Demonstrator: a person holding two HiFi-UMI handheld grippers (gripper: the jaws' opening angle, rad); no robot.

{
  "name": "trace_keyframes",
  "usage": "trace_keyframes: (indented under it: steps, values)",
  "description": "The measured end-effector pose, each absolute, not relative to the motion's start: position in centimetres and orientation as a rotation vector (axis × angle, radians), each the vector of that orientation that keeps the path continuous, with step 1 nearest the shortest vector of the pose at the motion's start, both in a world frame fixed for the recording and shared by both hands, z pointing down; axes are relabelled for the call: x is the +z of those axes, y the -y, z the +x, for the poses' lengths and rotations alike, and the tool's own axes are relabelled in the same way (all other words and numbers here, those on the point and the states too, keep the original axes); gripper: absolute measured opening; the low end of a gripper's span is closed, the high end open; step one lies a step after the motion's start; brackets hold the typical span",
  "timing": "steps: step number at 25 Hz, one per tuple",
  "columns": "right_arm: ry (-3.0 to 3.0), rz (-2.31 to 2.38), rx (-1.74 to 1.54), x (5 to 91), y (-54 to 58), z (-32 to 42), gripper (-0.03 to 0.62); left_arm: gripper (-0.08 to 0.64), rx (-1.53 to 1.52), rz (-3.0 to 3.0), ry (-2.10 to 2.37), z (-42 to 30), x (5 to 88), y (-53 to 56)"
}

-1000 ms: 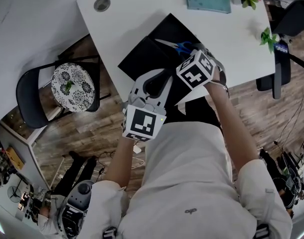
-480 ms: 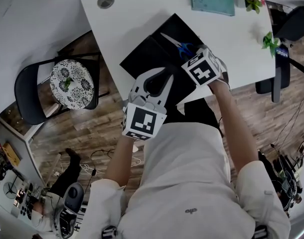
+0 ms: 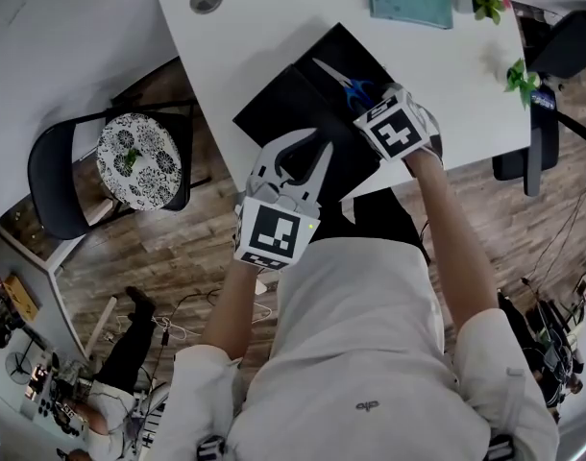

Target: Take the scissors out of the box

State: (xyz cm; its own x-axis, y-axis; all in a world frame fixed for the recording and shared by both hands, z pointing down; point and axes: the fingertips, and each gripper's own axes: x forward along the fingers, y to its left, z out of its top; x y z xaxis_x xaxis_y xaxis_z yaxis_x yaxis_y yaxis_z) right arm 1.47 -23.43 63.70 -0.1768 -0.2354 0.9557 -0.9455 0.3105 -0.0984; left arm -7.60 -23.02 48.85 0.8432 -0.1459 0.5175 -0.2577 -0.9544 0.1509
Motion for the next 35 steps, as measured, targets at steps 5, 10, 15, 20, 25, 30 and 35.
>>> trace_keyframes:
  steps: [5, 10, 15, 20, 25, 30, 35]
  values:
    - [1.642, 1.098, 0.932, 63.6, 23.3, 1.4, 0.091, 0.072, 0.770, 2.811, 0.351, -8.2, 48.3, 23.1]
    - [1.639, 1.120, 0.904, 63.1, 23.1, 1.8, 0.089, 0.069, 0.790, 2.825, 0.398, -8.3, 47.2, 22.8]
    - [1.682, 1.147, 0.888, 61.6, 22.6, 1.3, 0.089, 0.067, 0.791, 2.811, 0.440, -8.7, 46.6, 21.3]
    - [1.738, 1.155, 0.890, 59.9, 22.0, 0.9, 0.087, 0.067, 0.791, 2.812, 0.494, -8.3, 46.0, 19.9]
    - [1.811, 1.201, 0.847, 57.5, 21.2, 1.2, 0.087, 0.067, 0.791, 2.832, 0.539, -7.5, 45.0, 18.0]
    - [1.904, 1.263, 0.809, 54.0, 19.9, 1.2, 0.089, 0.067, 0.740, 2.827, 0.587, -6.7, 43.0, 15.7]
    - [1.986, 1.306, 0.749, 50.7, 17.9, 1.7, 0.089, 0.067, 0.708, 2.839, 0.633, -6.0, 41.2, 13.1]
